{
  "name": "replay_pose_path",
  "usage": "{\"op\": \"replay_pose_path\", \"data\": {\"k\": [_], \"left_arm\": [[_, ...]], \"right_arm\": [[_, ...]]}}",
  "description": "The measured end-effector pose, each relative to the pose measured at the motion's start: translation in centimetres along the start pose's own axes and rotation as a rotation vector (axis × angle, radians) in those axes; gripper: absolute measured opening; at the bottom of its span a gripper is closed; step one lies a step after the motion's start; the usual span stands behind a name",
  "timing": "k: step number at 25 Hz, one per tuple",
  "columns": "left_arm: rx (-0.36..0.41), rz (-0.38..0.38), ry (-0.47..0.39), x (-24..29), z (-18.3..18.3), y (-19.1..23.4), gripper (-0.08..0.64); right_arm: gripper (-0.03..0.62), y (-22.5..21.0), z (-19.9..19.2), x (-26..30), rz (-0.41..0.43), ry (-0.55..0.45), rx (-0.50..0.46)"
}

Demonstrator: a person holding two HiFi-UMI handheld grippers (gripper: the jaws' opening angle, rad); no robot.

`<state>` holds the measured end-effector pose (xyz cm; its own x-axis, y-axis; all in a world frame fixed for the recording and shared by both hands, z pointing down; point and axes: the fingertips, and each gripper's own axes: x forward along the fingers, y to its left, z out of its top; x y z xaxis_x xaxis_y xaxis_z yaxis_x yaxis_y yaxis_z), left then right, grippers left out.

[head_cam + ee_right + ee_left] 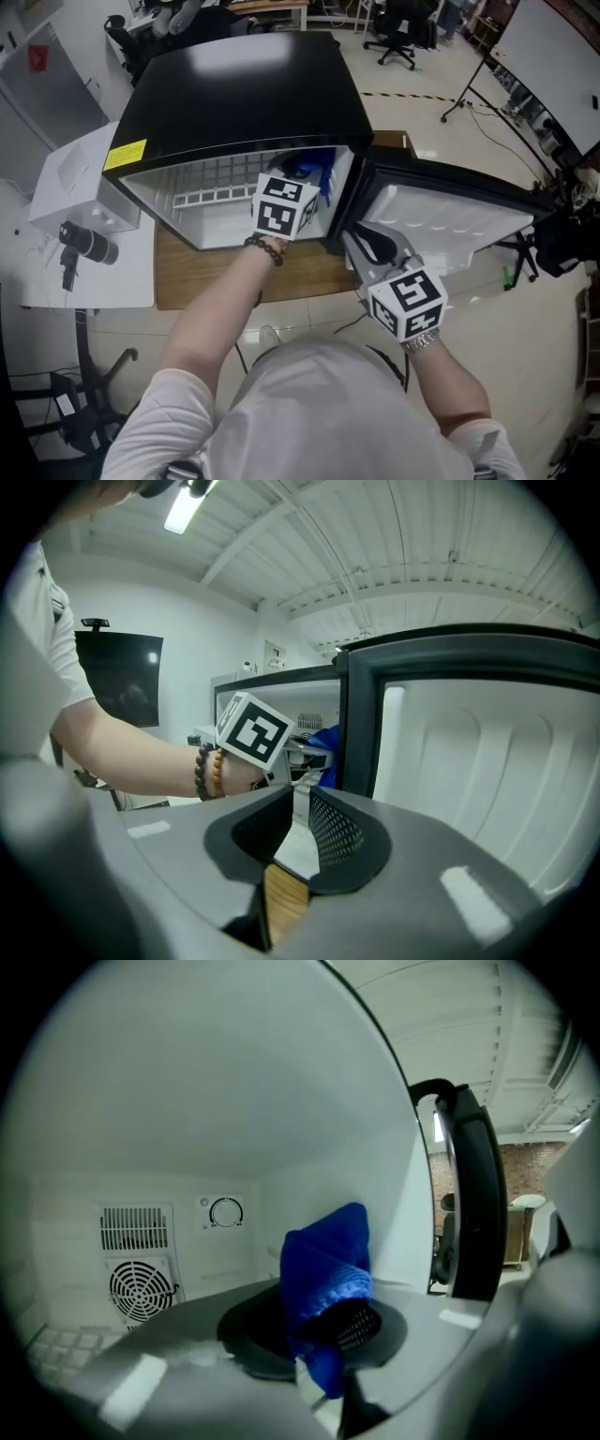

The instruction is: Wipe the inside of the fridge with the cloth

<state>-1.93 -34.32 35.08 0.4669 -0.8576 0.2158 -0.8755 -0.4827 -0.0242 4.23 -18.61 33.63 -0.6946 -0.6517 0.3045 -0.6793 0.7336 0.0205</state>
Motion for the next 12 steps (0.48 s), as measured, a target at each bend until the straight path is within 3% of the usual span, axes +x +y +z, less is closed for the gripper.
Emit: {"op": "replay_pose_path", "data": {"k": [12], "left_arm": [[0.009, 0.115, 0.023, 3.0, 0.2, 3.1, 0.071]], "right_arm": [[0.052, 0.6, 0.1, 0.4, 0.051, -0.010, -0.014]]}}
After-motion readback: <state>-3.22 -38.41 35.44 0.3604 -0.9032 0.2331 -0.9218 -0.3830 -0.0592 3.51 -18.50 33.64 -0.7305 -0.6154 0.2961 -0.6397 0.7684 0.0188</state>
